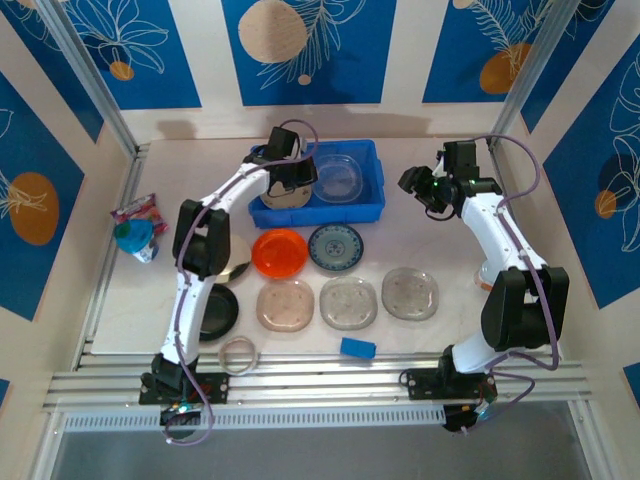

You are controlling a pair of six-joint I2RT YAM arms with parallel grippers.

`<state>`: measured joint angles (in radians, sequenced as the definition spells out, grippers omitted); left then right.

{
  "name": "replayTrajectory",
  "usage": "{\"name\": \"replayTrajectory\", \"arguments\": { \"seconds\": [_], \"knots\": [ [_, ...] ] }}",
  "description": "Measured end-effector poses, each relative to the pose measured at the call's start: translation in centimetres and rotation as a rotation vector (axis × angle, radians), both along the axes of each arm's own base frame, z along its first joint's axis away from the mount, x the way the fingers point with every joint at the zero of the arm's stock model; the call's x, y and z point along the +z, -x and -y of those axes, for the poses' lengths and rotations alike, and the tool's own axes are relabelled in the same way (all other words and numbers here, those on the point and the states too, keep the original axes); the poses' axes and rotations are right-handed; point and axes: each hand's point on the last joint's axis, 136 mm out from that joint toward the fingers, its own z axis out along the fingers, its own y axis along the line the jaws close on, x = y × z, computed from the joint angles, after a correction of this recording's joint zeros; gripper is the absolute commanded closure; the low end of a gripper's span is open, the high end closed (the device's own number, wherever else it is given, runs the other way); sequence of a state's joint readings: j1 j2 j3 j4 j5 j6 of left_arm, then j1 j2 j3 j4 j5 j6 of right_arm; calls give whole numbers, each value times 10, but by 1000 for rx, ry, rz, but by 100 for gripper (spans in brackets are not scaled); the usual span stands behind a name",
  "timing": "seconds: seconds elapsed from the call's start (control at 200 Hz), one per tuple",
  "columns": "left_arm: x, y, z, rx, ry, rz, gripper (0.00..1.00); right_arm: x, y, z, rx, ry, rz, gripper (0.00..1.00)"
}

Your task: Place the plates into the plastic bin on the countertop

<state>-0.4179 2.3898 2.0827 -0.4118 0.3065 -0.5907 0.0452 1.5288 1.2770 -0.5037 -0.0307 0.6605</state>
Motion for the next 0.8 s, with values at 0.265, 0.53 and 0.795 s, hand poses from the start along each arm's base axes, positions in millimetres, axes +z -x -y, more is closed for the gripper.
{"name": "replayTrajectory", "arguments": {
  "seconds": [0.265,0.53,0.795],
  "knots": [
    [-2,-8,5,14,29,3,100,-9,-2,-2,5,-10,-25,42],
    [-14,-18,11,21,40,-2,100,-9,-1,-7,19,-17,-25,42],
    [-25,-17,15,26,42,-25,78,-9,-1,-12,29,-20,-20,42]
  ]
}}
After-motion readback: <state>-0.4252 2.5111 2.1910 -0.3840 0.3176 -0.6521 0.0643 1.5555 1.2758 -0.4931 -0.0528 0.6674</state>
